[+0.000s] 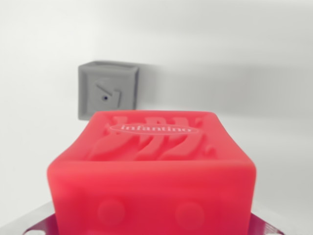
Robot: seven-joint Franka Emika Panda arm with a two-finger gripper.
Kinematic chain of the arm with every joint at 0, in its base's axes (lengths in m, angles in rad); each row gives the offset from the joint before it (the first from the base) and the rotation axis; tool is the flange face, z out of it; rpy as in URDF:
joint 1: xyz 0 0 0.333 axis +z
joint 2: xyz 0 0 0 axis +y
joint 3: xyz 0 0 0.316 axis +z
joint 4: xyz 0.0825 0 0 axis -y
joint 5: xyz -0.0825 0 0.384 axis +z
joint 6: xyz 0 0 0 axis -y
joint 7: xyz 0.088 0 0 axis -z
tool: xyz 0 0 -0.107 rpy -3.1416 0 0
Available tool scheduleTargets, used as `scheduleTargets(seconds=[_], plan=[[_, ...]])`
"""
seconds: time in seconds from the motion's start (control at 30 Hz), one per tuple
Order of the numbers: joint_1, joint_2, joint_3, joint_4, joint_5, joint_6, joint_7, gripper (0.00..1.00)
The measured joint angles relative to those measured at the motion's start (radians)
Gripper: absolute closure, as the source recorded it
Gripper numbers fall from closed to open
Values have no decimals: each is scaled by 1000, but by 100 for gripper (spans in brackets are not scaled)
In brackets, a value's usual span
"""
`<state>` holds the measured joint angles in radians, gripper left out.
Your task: Destack cube
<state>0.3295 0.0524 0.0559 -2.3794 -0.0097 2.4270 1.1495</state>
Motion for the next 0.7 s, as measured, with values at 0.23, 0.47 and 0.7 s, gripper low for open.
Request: scheduleTargets(seconds=[0.23,0.47,0.7], plan=[[-15,-7,-10,-16,1,10,-48,100],[-29,-14,-21,-34,2,20,-99,100],[-44,-22,-32,-50,3,28,-149,100]])
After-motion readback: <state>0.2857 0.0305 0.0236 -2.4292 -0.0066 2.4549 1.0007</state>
